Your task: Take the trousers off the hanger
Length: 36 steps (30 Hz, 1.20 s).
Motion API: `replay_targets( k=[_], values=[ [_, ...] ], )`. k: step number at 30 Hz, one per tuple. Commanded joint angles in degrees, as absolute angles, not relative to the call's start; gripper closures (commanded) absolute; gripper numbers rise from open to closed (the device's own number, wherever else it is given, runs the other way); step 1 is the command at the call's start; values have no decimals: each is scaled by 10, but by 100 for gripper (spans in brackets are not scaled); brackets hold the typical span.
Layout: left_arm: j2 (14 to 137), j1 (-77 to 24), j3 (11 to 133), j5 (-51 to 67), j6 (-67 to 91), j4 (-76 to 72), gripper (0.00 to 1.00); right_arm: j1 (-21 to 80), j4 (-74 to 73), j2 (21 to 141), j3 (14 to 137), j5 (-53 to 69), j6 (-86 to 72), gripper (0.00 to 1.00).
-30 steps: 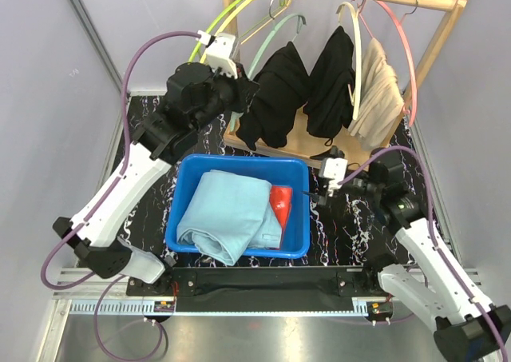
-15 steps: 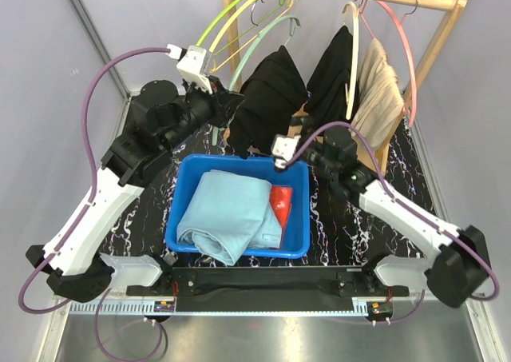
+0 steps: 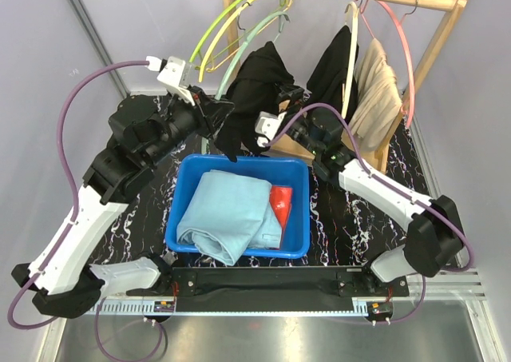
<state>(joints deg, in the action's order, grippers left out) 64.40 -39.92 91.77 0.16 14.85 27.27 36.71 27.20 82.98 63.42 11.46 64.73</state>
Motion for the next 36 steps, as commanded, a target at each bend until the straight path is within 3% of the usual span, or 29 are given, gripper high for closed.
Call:
replay_targets(
  k=[1, 3, 4, 6, 7, 10, 18, 31, 36],
  values=[
    [606, -400, 918, 54, 154, 186, 100, 367, 343, 844, 707, 94, 663, 8],
    [600, -401, 914, 63, 153, 194, 100, 367, 333, 856, 727, 95, 655, 18],
    [599, -401, 912, 66, 152, 196, 100, 367, 327, 857, 735, 97, 646, 36],
    [592, -401, 904, 69, 150, 207, 100, 367, 319, 857, 753, 101, 629, 56],
    [590, -401, 902, 69, 150, 209, 100, 367, 298, 856, 759, 105, 621, 74],
    [580, -401, 885, 60, 147, 216, 100, 367, 231, 848, 802, 99, 566, 100],
    [573, -400, 821, -14, 127, 222, 100, 366, 47, 825, 1014, 126, 384, 100],
    [593, -363, 747, -61, 149, 214, 100, 365, -119, 907, 1410, 139, 285, 100],
    [586, -329, 733, -44, 179, 200, 100, 365, -182, 895, 1401, 185, 286, 100]
  ],
)
